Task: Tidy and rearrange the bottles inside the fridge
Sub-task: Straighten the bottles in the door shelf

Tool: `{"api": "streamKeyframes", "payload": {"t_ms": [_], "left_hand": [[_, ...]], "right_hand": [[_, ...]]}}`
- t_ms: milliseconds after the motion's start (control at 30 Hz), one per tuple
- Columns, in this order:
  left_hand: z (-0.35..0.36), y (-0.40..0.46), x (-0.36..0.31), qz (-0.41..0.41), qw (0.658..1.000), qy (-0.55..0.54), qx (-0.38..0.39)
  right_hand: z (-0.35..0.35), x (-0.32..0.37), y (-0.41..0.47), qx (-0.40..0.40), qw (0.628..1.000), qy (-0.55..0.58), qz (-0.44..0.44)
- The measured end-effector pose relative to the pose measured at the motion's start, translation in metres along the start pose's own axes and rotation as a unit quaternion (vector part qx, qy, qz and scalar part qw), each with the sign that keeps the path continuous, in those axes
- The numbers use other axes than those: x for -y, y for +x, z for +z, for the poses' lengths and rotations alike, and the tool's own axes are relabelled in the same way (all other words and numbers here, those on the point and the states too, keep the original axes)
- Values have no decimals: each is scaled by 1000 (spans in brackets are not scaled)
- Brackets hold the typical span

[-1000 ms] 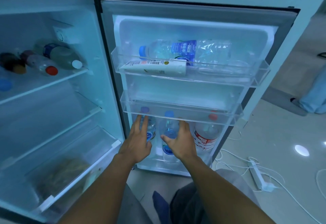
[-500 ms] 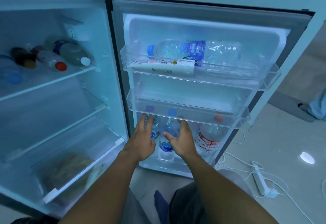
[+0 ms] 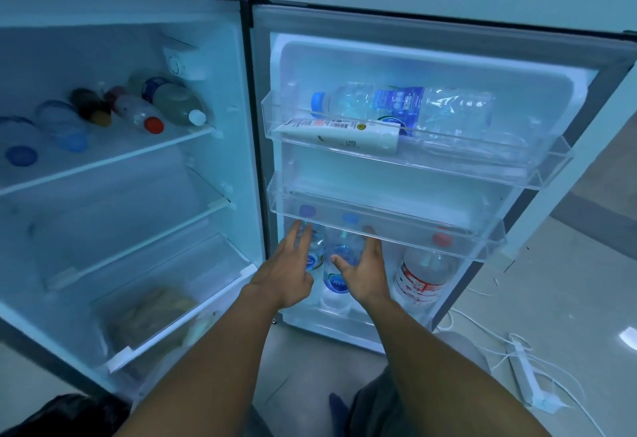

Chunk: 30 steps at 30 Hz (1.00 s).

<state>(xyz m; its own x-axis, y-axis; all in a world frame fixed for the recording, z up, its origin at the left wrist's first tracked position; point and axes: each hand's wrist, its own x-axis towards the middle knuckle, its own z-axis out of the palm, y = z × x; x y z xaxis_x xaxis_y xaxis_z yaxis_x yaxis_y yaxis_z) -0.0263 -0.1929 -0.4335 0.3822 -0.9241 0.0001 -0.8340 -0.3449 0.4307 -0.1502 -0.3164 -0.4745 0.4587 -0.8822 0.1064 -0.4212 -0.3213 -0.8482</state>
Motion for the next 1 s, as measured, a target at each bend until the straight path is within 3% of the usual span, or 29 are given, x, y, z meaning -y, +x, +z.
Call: {"api": "streamKeyframes", "payload": {"t_ms": [167, 300, 567, 767, 900, 1000], "left_hand": [[-7, -7, -6, 3, 1000, 21, -14], [-18, -12, -18, 5, 996, 35, -79], [-42, -14, -70, 91, 965, 70, -234], [-43, -7, -103, 122, 952, 108, -258], [-40, -2, -119, 142, 956, 110, -231], [-39, -2, -125, 156, 954, 129, -220]], "right_hand": [[-10, 2, -13, 16, 1000, -23, 13], [-25, 8, -39, -18, 999, -35, 24], [-82, 8, -72, -95, 985, -87, -112], [-136, 31, -63, -243, 930, -183, -209], [-154, 25, -58, -227, 934, -227, -159], [-158, 16, -60, -204, 931, -252, -170]]}}
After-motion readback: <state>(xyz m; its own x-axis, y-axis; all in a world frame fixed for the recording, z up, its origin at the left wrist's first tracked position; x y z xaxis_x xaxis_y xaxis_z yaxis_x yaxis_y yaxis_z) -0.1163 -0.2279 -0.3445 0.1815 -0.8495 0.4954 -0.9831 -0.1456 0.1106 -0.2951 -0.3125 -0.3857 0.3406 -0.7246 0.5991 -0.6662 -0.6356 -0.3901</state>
